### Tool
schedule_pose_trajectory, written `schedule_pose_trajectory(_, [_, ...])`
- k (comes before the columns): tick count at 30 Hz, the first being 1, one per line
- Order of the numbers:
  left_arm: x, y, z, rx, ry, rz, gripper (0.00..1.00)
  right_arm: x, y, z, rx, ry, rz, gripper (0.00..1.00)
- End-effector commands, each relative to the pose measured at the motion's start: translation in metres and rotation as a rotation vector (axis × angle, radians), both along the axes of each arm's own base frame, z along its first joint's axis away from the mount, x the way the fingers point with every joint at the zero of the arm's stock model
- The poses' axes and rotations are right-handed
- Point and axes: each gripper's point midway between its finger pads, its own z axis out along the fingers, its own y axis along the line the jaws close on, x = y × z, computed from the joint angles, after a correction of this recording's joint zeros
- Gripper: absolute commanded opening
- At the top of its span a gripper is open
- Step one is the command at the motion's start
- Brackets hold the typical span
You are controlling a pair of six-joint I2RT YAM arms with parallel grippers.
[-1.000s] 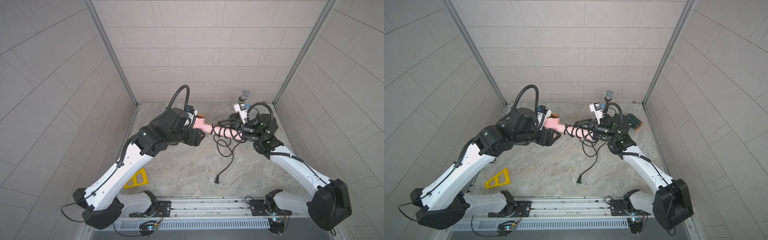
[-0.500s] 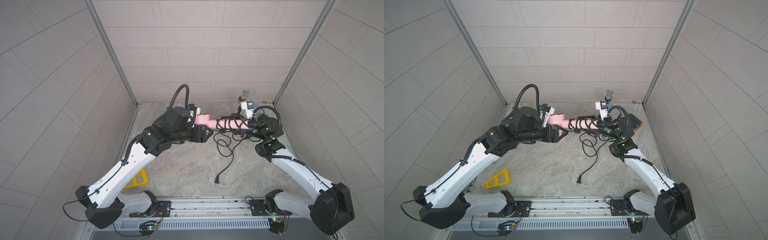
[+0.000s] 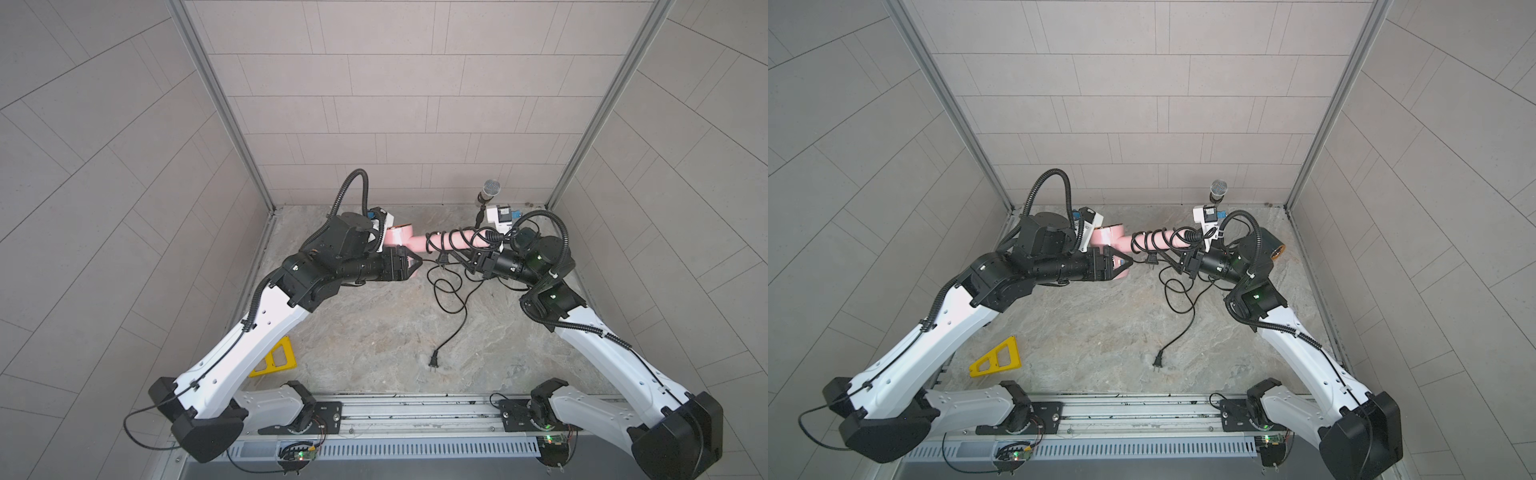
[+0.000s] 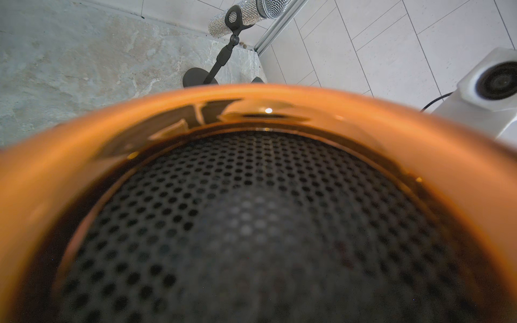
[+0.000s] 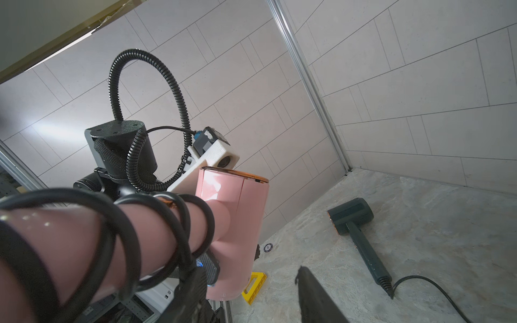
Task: Wrap the cord around the hair dryer
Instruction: Wrap the power cord around the hair dryer.
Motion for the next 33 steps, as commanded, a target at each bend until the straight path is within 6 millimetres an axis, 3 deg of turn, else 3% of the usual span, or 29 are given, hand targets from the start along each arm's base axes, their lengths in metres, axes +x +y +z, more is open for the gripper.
schedule_pose_trajectory(1, [0.011, -0.003, 0.025, -0.097, -0.057, 0.039, 0.00, -0.024, 0.006, 0.021, 0.014, -0.091, 0.070, 0.54])
schedule_pose_trajectory(14, [0.001, -0.012, 0.034, -0.114, -0.057, -0.065, 0.00, -0.048, 0.012, 0.038, 0.071, -0.164, 0.217, 0.54])
schedule_pose_trajectory(19, [0.000, -0.002, 0.036, -0.066, -0.071, -0.073, 0.00, -0.056, 0.011, 0.031, -0.014, -0.240, 0.210, 0.57])
schedule_pose_trajectory(25, [-0.007, -0.005, 0.037, -0.074, -0.062, -0.140, 0.00, -0.069, 0.011, 0.028, -0.088, -0.339, 0.242, 0.59])
schedule_pose_trajectory(33, [-0.017, 0.001, 0.037, 0.008, -0.066, -0.218, 0.00, -0.077, 0.012, 0.004, -0.231, -0.356, 0.297, 0.59])
